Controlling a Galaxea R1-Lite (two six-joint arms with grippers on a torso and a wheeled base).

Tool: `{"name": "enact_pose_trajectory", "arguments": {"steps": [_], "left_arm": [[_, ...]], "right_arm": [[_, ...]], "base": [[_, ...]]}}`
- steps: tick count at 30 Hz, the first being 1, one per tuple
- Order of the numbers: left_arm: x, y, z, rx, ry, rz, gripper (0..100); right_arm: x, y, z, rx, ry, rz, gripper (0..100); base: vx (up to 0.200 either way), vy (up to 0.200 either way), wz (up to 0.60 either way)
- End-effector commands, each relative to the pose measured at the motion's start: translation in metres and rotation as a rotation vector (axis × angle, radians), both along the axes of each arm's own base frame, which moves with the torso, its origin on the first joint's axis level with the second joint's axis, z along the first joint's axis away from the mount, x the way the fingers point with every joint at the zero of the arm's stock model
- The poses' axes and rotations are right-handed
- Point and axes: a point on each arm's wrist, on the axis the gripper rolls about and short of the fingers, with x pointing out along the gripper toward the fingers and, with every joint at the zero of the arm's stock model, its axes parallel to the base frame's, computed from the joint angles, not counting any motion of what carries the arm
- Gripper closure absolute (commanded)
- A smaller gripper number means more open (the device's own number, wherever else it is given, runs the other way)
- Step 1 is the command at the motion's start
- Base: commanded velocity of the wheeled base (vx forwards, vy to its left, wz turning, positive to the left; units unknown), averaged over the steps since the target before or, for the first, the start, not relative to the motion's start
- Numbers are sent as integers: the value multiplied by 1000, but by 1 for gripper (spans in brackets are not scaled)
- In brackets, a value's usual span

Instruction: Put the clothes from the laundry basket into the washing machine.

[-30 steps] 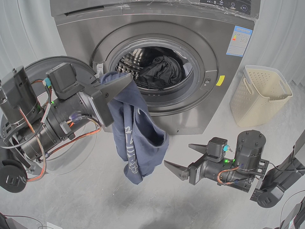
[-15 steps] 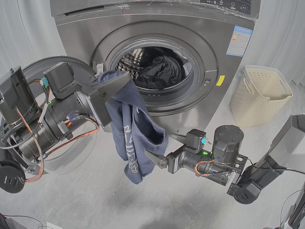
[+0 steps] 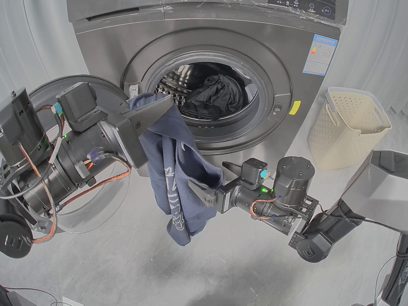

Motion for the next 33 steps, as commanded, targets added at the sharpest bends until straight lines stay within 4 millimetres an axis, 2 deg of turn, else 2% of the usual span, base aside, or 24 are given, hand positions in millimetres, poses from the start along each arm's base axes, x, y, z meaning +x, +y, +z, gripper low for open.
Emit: {"name": "enact_pose_trajectory", "arguments": {"steps": [1, 2, 8, 12, 17, 20, 26, 33], "left_arm": [[0, 0, -1, 2, 1, 0, 100], [0, 0, 0, 0, 1, -1, 100], [3, 1, -3, 4, 11, 13, 100], [13, 11, -2, 2, 15, 83, 100], [13, 16, 7, -26, 2, 126, 100], [5, 20, 14, -63, -8, 140, 100], [-15, 32, 26, -131, -27, 130, 100], [-33, 42, 9, -107, 0, 117, 100]], "right_arm": [[6, 4, 2, 20, -21, -2, 0], [6, 4, 2, 20, -21, -2, 100], [3, 1, 5, 26, -30, 6, 100], [-10, -23, 34, 47, -68, -13, 100], [-21, -47, 67, 87, -128, -43, 100], [-34, -58, 92, 123, -164, -49, 100], [-51, -82, 121, 172, -222, -84, 100], [-73, -103, 134, 206, -256, -121, 100]], "base": [[0, 0, 0], [0, 0, 0], [0, 0, 0], [0, 0, 0], [0, 0, 0], [0, 0, 0], [0, 0, 0], [0, 0, 0]]}}
